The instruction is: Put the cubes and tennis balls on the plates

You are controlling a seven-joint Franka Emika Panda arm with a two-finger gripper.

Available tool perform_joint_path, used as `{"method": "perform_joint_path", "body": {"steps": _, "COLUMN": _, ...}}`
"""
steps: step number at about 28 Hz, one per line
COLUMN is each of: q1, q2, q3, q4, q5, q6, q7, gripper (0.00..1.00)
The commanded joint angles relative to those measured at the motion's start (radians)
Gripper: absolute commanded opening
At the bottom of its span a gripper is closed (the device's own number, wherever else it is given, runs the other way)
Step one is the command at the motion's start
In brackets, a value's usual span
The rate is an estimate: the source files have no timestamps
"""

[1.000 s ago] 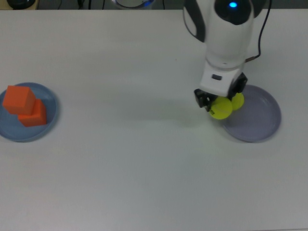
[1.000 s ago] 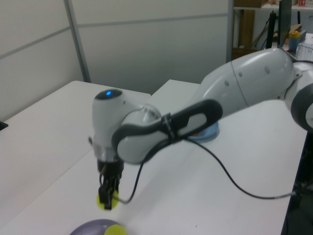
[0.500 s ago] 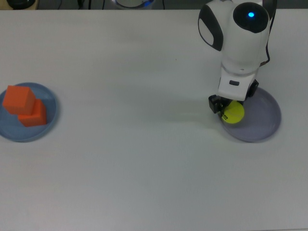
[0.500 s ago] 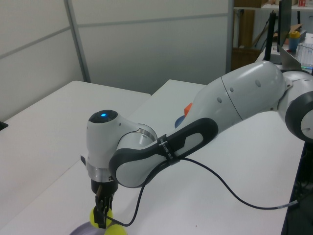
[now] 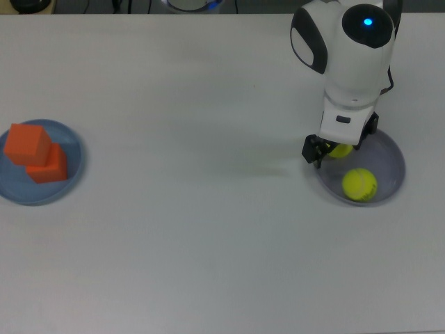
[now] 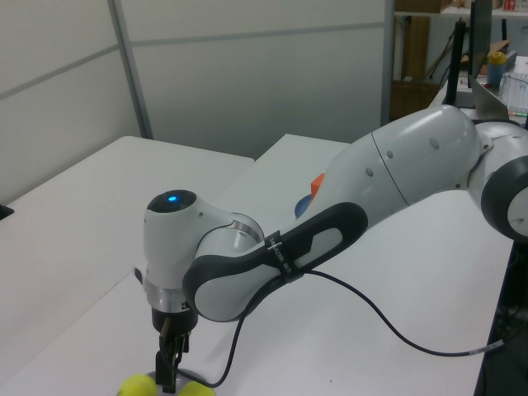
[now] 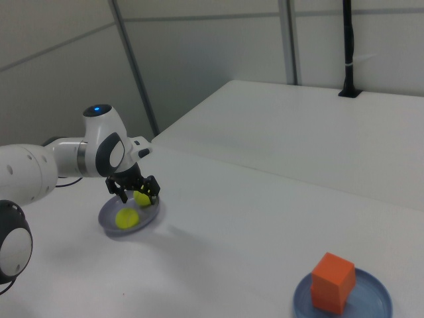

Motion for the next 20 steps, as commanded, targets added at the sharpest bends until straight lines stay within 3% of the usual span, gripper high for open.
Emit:
{"method": "perform_joint_path", "body": {"steps": 1, "q1": -0.01, "q2": -0.079, "q3": -0.01, "q4": -0.02, "q5": 0.002, "q6": -0.029, "q7": 0.044, "gripper": 1.0}}
{"method": "perform_joint_path", "body": {"steps": 5, "q1": -0.05, "q2": -0.16, "q3": -0.038, "q4": -0.023, "q5": 0.012, "q6": -0.149, "q7": 0.064, "gripper": 1.0}}
{"method": "perform_joint_path", "body": {"steps": 7, "q1": -0.059, "q2": -0.201, "q3": -0.098, "q4": -0.023, "q5": 0.03, "q6": -0.215, "q7": 0.068, "gripper": 1.0}}
{"method": "perform_joint_path", "body": {"steps": 11, "q1": -0.059, "q2": -0.217, "q3": -0.204, "q4": -0.026, "q5": 0.077, "q6": -0.217, "q7": 0.093, "gripper": 1.0}}
{"method": "perform_joint_path", "body": {"steps": 12, "q1": -0.062, "q2": -0.225, "q3": -0.249, "q4": -0.026, "q5": 0.084, "q6": -0.221, "q7": 0.133, "gripper": 1.0}}
{"method": "perform_joint_path", "body": {"steps": 14, "q1": -0.07, "q2": -0.246, "q3": -0.289, "q4": -0.039, "q5": 0.084, "q6": -0.229, "q7": 0.167, "gripper": 1.0}}
{"method": "perform_joint_path", "body": {"steps": 20, "q1": -0.113, "q2": -0.344, "q3": -0.311, "q4": -0.119, "q5": 0.074, "q6": -0.243, "q7": 0.181, "gripper": 1.0}}
